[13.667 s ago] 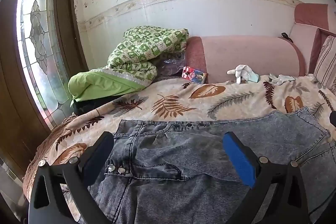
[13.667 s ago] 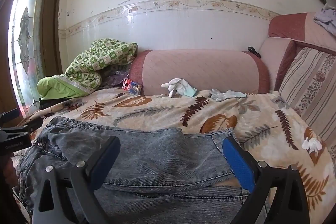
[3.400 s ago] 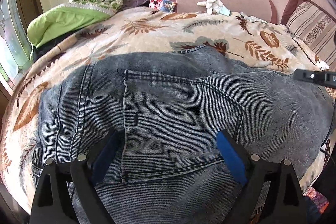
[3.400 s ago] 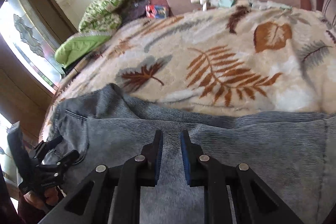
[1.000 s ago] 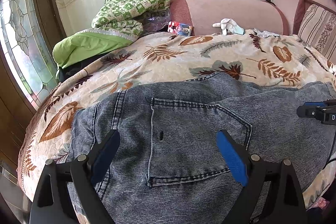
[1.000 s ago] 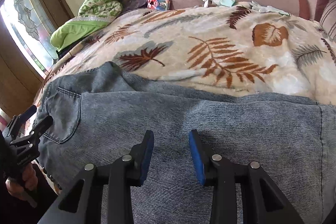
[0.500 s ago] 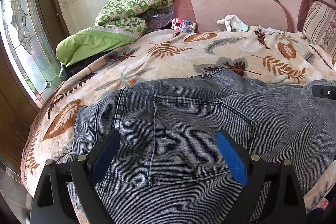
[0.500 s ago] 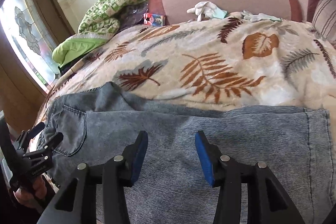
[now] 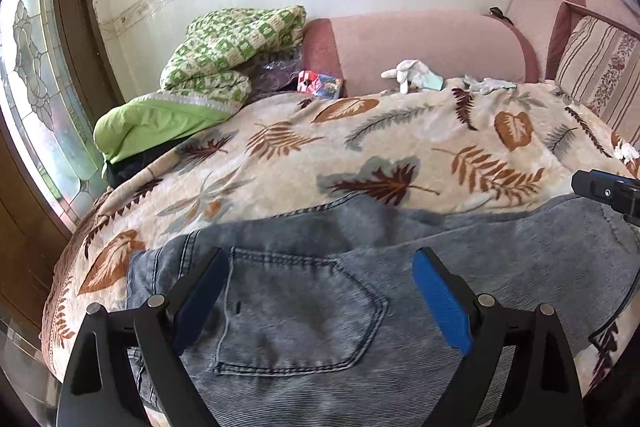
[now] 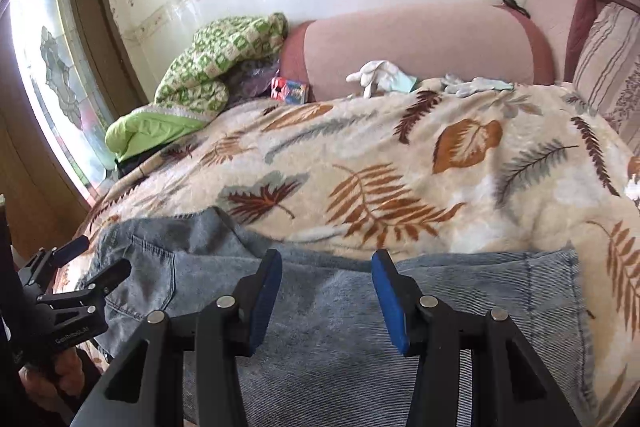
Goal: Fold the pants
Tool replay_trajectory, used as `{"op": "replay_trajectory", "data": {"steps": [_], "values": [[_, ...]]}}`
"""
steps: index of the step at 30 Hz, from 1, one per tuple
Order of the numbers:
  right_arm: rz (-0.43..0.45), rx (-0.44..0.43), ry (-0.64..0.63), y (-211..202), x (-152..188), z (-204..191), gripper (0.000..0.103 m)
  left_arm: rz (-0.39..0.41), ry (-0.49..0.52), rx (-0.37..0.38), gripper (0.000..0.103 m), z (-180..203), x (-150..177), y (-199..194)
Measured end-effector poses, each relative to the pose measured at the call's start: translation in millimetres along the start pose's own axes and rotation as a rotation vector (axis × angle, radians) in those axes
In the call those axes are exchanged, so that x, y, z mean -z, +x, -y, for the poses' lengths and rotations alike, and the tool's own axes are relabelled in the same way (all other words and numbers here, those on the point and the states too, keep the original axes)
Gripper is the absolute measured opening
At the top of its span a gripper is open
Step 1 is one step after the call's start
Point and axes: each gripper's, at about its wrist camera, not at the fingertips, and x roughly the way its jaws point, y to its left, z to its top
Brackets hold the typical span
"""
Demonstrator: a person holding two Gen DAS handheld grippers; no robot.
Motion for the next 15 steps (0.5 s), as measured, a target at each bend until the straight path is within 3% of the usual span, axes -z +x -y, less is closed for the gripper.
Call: {"op": "replay_trajectory", "data": {"steps": [9,15], "values": [[0.084,0.052,0.156,-34.0,-18.5,60.4,0.053,-0.051,0.051,0.029,0.093,27.5,10.8,-0.3],[0.006,0.099,0.373,-36.9,-8.6,132.7,0.054,-0.154,0.017,-0.019,0.093,10.3,39.7,22.8]]}}
